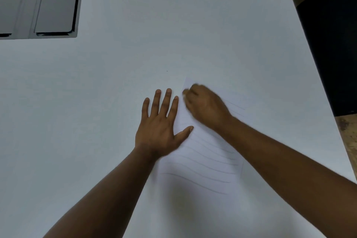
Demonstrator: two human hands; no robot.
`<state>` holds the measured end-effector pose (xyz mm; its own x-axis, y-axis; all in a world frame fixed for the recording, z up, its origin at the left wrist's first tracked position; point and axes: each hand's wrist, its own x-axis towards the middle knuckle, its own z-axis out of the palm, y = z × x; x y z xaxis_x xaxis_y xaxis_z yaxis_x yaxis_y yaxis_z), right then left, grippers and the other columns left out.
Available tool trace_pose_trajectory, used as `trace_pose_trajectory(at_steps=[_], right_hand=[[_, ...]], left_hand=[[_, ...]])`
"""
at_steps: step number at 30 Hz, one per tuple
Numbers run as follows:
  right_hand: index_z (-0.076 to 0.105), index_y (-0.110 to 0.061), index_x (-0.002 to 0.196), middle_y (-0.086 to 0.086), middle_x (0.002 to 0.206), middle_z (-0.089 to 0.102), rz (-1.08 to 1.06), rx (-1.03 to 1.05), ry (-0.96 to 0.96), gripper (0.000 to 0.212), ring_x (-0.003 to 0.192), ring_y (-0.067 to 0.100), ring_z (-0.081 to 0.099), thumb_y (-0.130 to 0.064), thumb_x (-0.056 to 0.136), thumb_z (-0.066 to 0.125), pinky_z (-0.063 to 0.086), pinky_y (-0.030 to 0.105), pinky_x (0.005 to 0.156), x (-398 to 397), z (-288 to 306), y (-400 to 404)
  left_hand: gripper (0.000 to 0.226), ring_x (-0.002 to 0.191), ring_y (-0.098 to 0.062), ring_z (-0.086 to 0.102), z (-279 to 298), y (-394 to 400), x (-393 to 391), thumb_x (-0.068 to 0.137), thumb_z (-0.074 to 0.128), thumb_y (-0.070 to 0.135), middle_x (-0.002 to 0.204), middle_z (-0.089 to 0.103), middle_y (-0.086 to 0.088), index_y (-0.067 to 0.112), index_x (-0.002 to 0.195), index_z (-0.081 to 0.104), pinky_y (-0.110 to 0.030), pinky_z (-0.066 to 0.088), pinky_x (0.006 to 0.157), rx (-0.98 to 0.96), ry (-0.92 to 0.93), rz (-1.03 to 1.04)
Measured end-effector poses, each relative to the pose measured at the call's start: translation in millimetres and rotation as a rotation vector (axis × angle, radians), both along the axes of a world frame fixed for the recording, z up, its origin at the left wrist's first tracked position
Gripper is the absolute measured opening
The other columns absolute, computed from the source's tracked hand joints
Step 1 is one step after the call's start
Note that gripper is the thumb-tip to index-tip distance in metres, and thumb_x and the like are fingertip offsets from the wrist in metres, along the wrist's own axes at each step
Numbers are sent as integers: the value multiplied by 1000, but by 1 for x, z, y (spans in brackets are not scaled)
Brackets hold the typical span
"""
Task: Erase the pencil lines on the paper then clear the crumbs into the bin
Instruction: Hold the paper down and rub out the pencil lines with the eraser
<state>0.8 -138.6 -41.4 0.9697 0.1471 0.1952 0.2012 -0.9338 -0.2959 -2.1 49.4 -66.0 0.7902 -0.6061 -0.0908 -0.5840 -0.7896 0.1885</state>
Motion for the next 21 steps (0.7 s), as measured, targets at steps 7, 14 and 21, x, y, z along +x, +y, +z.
trace_pose_trajectory(at_steps=[7,14,21], right_hand=[[71,-5,96,10,82,60,-87,111,18,23,71,26,60,-17,96,51,53,36,63,11,16,-11],[70,-6,96,8,79,58,117,142,68,32,68,24,57,-24,99,44,52,39,58,-24,0,19],[68,-4,90,8,78,57,-151,77,10,25,63,23,56,-18,98,49,53,38,57,33,1,-16]], left_hand=[[97,158,-26,-14,3,0,1,95,16,81,172,-5,-5,14,164,7,-54,-2,126,30,15,18],[102,158,-25,-9,-2,2,0,95,24,78,171,-8,-11,5,163,2,-52,4,128,-4,11,25],[103,157,-22,-17,2,0,0,94,17,82,171,-13,-7,9,163,-4,-51,0,128,20,35,38]])
